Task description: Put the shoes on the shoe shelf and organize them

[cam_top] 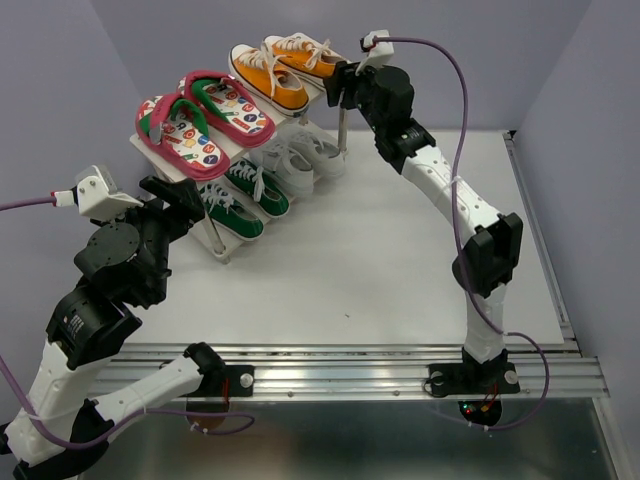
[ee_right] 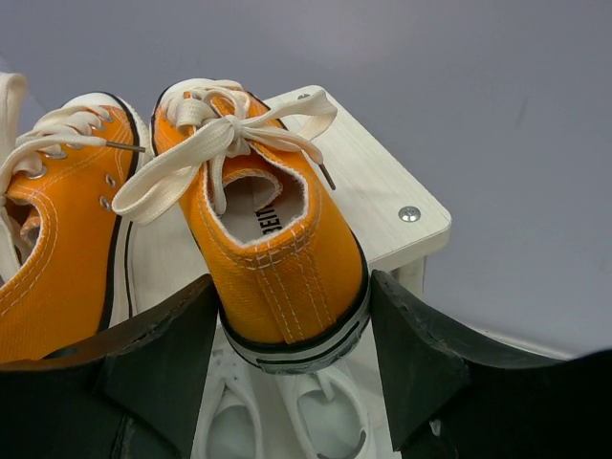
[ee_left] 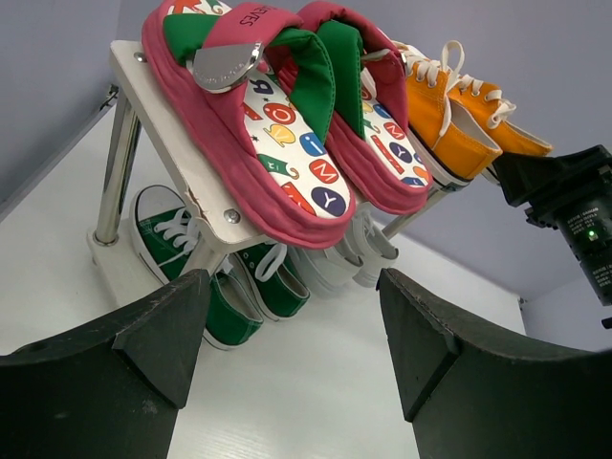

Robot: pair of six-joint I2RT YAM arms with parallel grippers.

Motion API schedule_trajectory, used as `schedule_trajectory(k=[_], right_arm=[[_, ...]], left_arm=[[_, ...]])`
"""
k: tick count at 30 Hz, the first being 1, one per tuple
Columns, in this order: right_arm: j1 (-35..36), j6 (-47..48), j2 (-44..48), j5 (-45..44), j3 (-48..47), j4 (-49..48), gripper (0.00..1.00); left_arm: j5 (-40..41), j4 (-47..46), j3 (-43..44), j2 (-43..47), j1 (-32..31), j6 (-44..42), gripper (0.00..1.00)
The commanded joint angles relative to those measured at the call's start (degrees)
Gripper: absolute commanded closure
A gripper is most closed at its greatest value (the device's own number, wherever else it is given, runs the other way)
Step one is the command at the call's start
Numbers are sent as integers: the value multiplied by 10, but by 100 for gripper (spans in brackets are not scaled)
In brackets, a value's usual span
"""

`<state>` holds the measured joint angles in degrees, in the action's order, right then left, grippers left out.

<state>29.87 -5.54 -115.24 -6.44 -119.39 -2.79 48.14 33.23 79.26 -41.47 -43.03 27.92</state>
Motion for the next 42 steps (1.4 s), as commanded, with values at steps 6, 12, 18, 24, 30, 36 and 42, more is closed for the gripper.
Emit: schedule_trajectory(k=[6,12,18,24,30,36,42], right_arm=[[-1,-19,2,-16,-39,-16,9],[-1,-45,84,-38,35,-12,0],[-1,-48,182,-78,96,20,0],[-1,-63,284,-181,236,78,0],[-1,-120,406,-358,427,172,0],[-1,-200,531,-436,572,226,0],[-1,-299,602,-473,652,348,0]], left_arm=[[6,-11,5,6,1,10,18],[4,-14,2,6,1,9,18],[1,-18,3,6,1,5,18],[-4,-30,5,6,1,-1,18],[-9,-41,12,-3,1,-15,18],[-14,-63,-1,-5,1,-26,18],[-41,-90,-33,-10,1,-32,18]])
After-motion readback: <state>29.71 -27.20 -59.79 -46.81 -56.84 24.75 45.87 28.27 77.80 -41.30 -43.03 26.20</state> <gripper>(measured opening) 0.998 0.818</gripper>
